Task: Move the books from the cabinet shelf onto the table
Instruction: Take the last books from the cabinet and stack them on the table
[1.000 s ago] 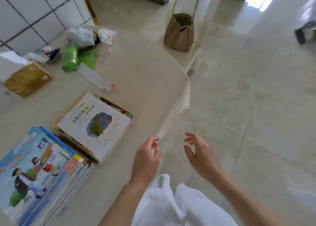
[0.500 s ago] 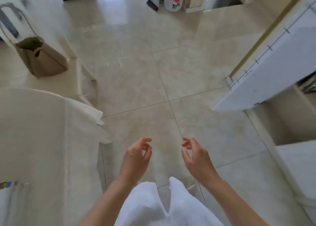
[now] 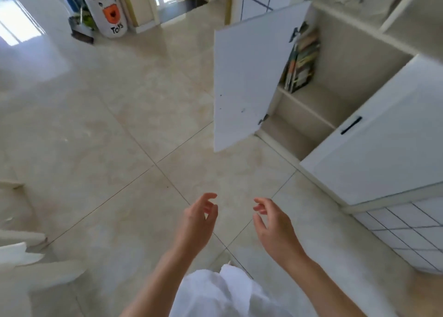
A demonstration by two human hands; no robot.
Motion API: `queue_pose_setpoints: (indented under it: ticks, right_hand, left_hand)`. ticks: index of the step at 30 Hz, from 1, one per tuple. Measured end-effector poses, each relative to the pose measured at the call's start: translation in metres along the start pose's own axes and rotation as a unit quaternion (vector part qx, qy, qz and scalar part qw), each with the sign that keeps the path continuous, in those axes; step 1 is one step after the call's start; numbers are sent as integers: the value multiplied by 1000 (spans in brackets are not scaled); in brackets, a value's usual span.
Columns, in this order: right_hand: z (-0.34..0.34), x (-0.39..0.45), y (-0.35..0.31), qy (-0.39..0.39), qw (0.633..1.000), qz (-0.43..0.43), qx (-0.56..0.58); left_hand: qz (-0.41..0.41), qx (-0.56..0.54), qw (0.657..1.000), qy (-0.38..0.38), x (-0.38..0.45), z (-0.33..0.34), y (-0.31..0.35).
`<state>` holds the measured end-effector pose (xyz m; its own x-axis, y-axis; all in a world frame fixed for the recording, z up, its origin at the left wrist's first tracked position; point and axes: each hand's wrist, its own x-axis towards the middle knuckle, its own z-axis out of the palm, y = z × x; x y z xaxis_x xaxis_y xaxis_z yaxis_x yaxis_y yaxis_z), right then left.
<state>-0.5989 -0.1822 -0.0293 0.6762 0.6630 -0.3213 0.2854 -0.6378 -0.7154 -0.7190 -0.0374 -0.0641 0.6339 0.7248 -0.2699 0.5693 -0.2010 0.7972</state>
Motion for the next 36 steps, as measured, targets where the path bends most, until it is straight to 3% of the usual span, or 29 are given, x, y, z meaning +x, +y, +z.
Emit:
queue_pose_setpoints:
  ticks: [8, 16, 26, 36]
  right_hand:
    - [-69, 43, 43, 111, 988, 66, 80]
    - [-131, 126, 58, 163, 980, 83, 75]
    - [-208, 269, 52, 166, 977, 107, 84]
    - [-272, 378, 72, 142, 978, 121, 90]
  left_hand:
    - [63, 69, 991, -95, 68, 62, 70]
    - [73, 78, 984, -140, 165, 106, 118]
    - [93, 86, 971, -202, 316, 148, 198]
    - [83, 92, 973, -194, 418, 205, 242]
